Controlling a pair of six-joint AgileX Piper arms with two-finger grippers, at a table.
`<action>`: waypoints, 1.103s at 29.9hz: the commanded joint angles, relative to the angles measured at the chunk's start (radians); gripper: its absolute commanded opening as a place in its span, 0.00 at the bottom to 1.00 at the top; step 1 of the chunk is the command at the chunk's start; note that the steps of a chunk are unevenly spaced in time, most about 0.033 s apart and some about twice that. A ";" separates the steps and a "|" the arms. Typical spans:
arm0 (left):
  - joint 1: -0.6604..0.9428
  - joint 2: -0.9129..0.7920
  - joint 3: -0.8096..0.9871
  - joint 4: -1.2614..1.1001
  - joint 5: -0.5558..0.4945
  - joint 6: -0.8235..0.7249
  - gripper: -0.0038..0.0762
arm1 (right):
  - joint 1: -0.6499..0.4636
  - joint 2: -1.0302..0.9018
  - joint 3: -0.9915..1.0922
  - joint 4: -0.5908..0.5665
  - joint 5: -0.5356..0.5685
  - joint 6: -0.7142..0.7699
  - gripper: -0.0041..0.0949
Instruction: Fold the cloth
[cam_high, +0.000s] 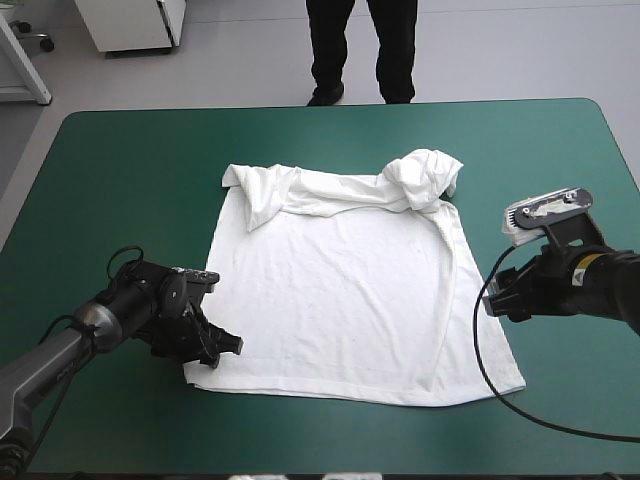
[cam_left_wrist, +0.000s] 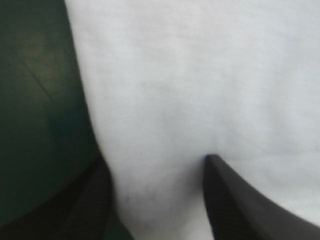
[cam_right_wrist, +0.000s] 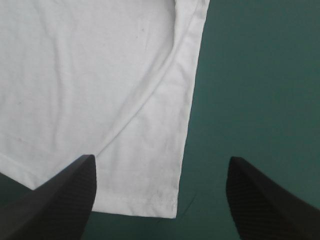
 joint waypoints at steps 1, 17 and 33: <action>-0.008 0.046 0.034 -0.095 -0.058 0.042 0.29 | 0.004 -0.037 0.048 0.006 -0.001 0.013 0.72; -0.008 0.075 0.042 -0.093 -0.072 0.059 0.04 | 0.004 -0.046 0.468 0.006 -0.167 0.062 0.72; -0.008 0.060 0.042 -0.091 -0.020 0.061 0.04 | 0.002 0.239 0.602 -0.019 -0.369 0.092 0.72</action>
